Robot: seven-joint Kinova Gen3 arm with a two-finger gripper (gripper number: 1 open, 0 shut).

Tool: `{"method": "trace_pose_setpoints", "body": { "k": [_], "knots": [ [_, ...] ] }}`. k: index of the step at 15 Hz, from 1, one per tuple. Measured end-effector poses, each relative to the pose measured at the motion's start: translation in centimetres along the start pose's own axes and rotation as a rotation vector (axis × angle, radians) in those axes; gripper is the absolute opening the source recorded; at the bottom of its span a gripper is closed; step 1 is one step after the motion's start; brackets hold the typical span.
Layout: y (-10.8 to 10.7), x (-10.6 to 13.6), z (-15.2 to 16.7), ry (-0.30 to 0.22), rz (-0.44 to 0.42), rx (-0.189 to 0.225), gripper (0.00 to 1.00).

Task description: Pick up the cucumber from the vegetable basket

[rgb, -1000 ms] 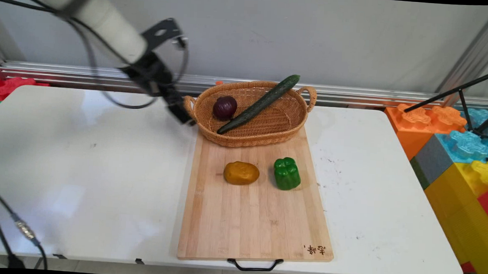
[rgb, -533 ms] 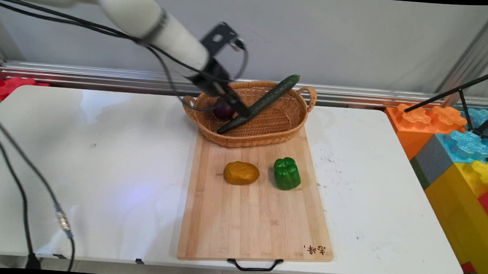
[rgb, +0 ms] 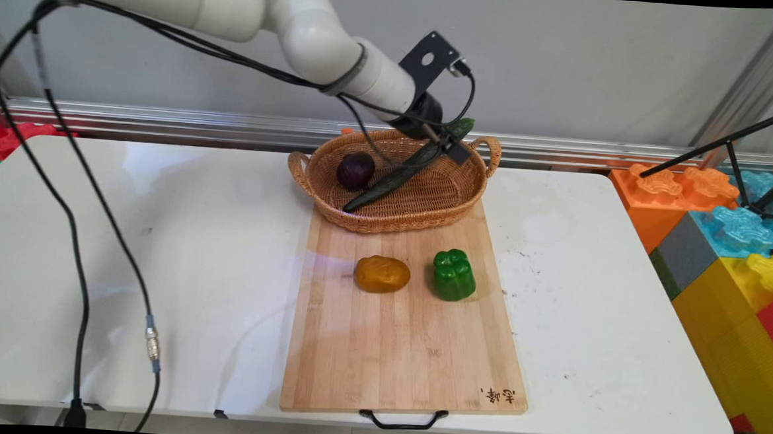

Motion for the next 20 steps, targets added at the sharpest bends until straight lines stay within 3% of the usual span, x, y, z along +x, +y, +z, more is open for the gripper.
{"method": "trace_pose_setpoints", "body": {
  "k": [4, 8, 20],
  "knots": [
    [-1.6, 0.8, 2.0, -0.004, 0.002, 0.085, 1.00],
    [-2.1, 1.2, 2.6, -0.028, 0.002, 0.127, 1.00],
    [-1.9, 0.2, 6.1, -0.155, -0.046, 0.180, 1.00]
  ]
}}
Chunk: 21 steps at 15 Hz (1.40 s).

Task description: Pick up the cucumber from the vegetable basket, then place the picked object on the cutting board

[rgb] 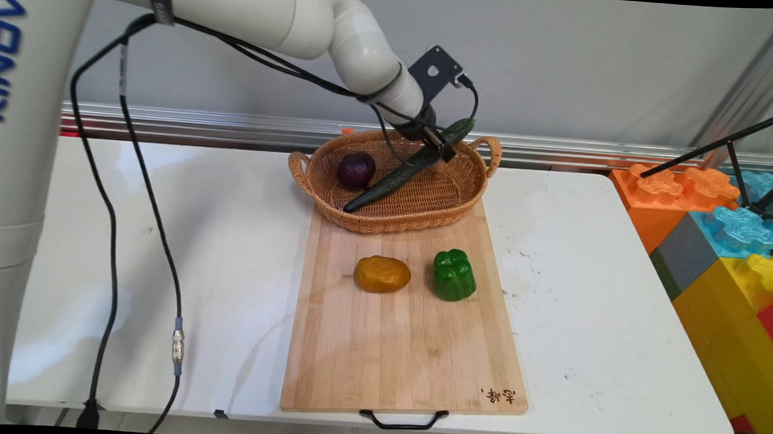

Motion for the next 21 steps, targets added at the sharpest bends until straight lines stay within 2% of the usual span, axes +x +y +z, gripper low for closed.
{"method": "trace_pose_setpoints", "body": {
  "k": [6, 7, 14, 19, 21],
  "knots": [
    [0.7, -0.3, 1.7, -0.037, -0.007, 0.013, 1.00],
    [0.9, -0.3, 1.9, -0.041, -0.007, 0.014, 0.00],
    [1.7, 0.3, 1.7, -0.035, 0.013, 0.021, 0.00],
    [3.1, 1.4, -1.9, 0.001, 0.055, 0.032, 0.00],
    [4.1, 2.2, -4.2, 0.020, 0.091, 0.034, 0.00]
  ]
}}
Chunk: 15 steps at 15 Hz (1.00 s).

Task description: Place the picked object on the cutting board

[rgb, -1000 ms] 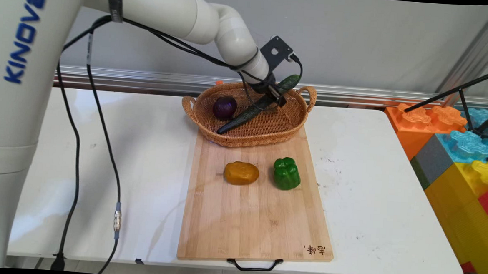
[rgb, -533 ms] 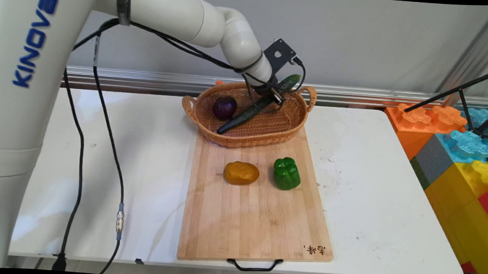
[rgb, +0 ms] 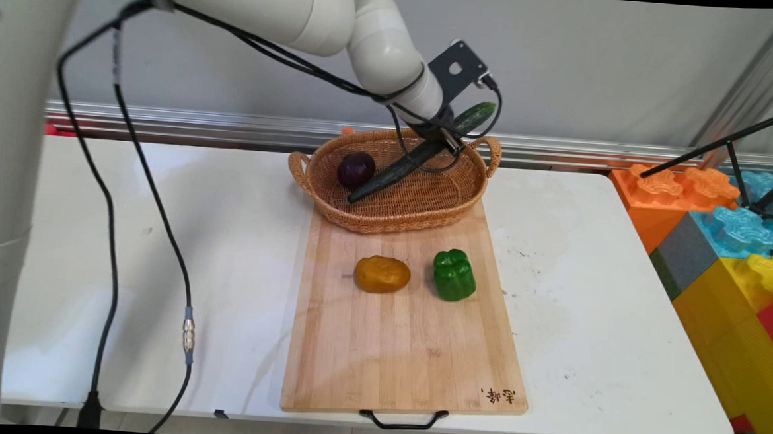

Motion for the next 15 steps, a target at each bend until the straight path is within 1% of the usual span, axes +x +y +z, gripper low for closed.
{"method": "trace_pose_setpoints", "body": {
  "k": [2, 5, 7, 9, 10, 12, 14, 15],
  "knots": [
    [0.8, 1.0, -2.4, 0.021, 0.047, 0.001, 0.00],
    [1.7, 2.0, -4.9, 0.045, 0.110, -0.005, 0.00],
    [2.4, 2.5, -6.5, 0.055, 0.166, -0.019, 0.00],
    [3.2, 2.8, -8.5, 0.063, 0.247, -0.056, 0.00],
    [3.6, 2.8, -9.4, 0.061, 0.285, -0.086, 0.00],
    [4.8, 2.2, -11.5, 0.047, 0.359, -0.164, 0.00],
    [6.4, 1.5, -13.7, 0.027, 0.433, -0.257, 0.00],
    [7.1, 1.1, -14.5, 0.014, 0.458, -0.294, 0.00]
  ]
}}
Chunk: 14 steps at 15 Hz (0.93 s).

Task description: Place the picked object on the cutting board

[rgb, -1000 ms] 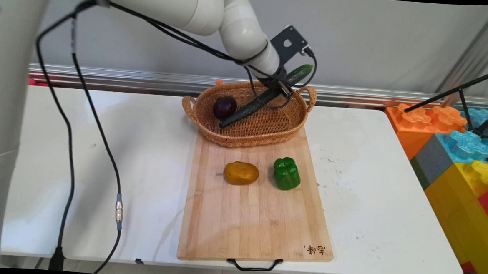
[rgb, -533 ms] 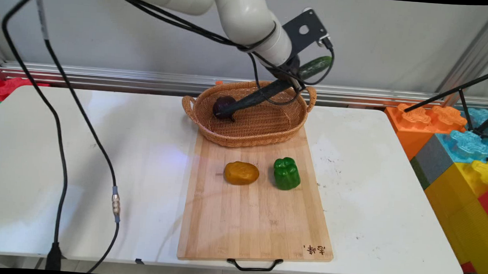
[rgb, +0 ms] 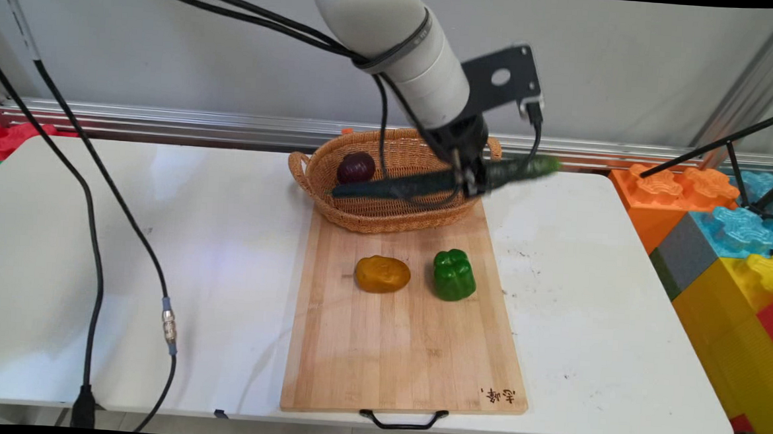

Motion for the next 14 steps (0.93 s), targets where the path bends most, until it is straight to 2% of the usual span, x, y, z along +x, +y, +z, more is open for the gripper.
{"method": "trace_pose_setpoints", "body": {
  "k": [4, 6, 11, 14],
  "knots": [
    [3.4, 0.4, -2.1, -0.028, 0.051, -0.113, 0.00],
    [5.1, 0.6, -3.0, -0.044, 0.070, -0.153, 0.00],
    [9.2, 0.6, -4.9, -0.087, 0.096, -0.214, 0.00],
    [11.6, -0.3, -4.8, -0.111, 0.110, -0.224, 0.00]
  ]
}}
